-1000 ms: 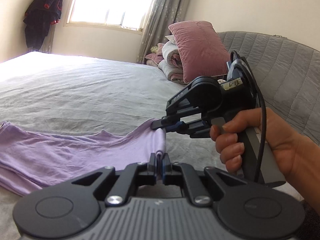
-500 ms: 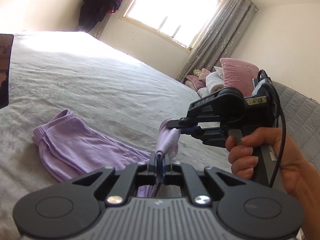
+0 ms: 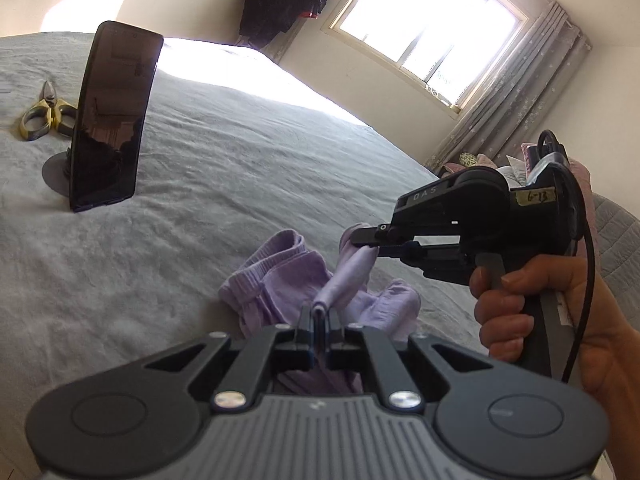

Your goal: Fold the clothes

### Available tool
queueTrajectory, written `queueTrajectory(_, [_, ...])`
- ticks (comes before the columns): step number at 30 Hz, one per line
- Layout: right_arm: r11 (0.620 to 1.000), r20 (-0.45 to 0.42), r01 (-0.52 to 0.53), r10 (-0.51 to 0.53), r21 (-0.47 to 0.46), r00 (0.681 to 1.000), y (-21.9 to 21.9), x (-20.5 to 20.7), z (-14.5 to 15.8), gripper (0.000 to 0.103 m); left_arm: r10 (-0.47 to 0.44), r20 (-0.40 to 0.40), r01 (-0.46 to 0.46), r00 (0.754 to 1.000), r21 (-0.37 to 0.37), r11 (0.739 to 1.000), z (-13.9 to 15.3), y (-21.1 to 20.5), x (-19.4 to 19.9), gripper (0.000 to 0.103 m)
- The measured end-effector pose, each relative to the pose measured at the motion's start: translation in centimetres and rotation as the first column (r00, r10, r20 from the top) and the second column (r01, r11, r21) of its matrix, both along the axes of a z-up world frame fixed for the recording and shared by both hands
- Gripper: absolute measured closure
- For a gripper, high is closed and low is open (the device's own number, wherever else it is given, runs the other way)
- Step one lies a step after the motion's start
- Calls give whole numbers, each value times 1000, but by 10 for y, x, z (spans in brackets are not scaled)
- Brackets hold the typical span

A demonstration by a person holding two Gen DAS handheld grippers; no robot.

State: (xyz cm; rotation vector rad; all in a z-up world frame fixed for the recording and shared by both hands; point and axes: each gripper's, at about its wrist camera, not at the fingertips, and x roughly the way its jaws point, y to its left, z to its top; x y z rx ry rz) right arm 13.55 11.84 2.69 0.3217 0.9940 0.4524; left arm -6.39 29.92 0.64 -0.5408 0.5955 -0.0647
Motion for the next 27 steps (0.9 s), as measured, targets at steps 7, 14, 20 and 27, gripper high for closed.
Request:
queueTrajectory(7, [998, -3, -57, 57, -5, 998, 28, 9, -12, 98, -6, -69, 8, 998, 36, 999, -19, 22, 12, 98])
queueTrajectory(14, [991, 39, -73, 69, 108, 997, 13, 15, -4, 72, -59, -74, 67, 996, 121, 990, -7, 32, 24, 71])
queueTrajectory(20, [1000, 222, -22, 20, 5, 975, -34, -10, 11, 57, -150, 21, 142, 988, 219, 965, 10, 14, 58, 82])
queueTrajectory(27, [985, 364, -22, 83, -169, 928, -55, -56, -15, 58, -244, 38, 207, 969, 411, 888, -6, -25, 112, 99])
